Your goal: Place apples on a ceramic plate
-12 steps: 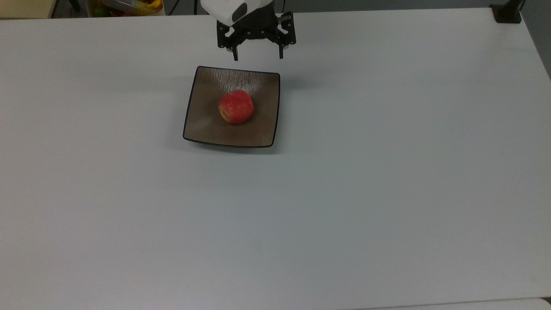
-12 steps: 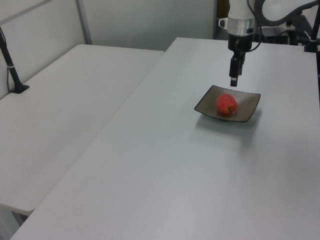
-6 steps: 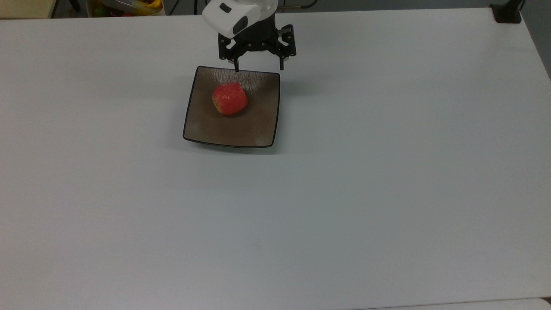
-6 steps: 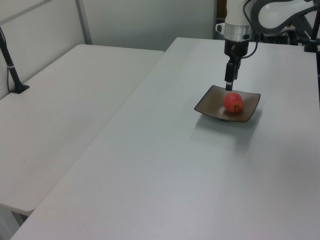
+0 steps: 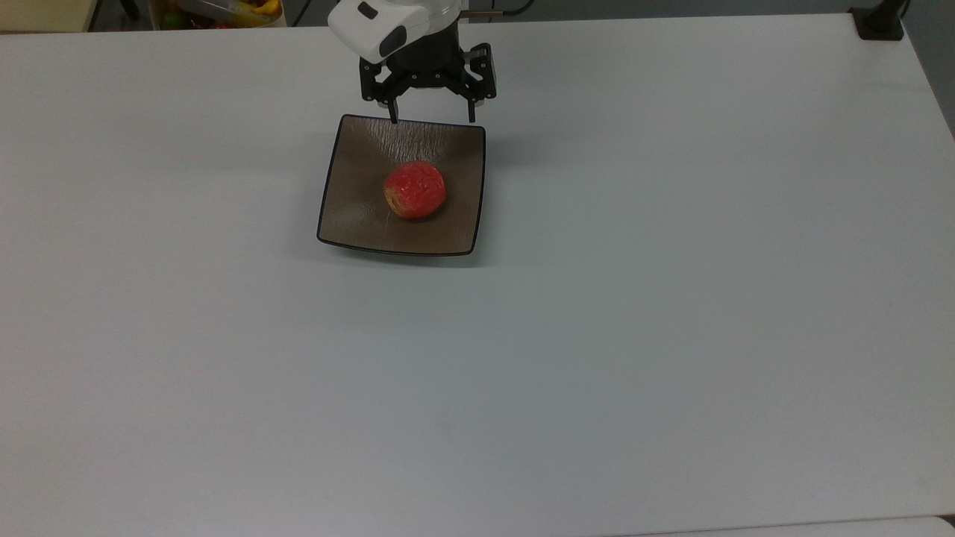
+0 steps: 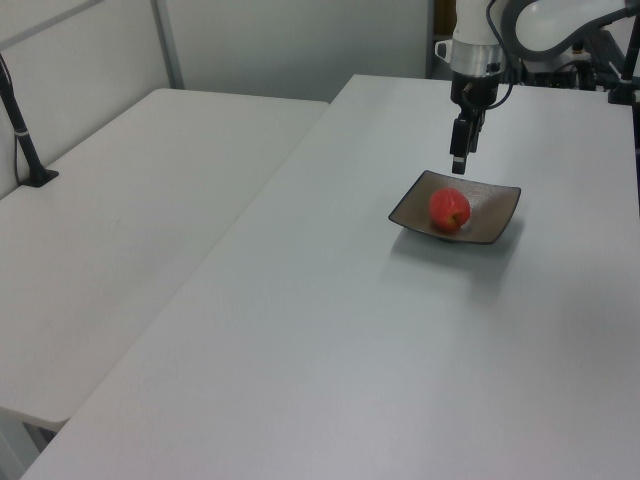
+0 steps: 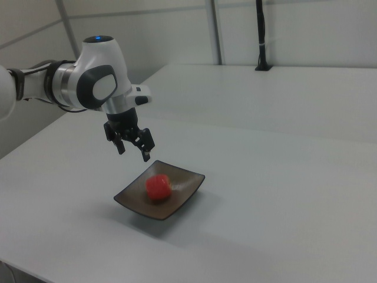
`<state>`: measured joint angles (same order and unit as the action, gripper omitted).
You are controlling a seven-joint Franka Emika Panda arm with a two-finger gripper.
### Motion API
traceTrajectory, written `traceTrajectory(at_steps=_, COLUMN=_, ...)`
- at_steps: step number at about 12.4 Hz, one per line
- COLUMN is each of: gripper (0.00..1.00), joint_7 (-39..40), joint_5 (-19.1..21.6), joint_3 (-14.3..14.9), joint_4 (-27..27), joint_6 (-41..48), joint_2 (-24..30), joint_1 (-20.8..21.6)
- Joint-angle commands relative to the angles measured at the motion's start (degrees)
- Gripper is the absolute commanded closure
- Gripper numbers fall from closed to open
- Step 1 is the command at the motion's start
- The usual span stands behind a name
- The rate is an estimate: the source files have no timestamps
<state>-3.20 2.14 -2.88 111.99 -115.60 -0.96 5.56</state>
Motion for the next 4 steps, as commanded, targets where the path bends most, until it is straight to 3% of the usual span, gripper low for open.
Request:
traceTrajectory(at_steps=1, gripper=0.0, joint_7=-0.8, joint_5=-0.1, joint_3=1.1, joint_4=0.5, joint_6=1.3, joint_2=1.5, joint_1=1.3)
traceTrajectory(at_steps=4, gripper=0.0, joint_7=-0.2, joint_5=-0.1, joint_3=1.1, joint_4=0.4, joint_6=1.3, joint_2=1.6, joint_1=0.8)
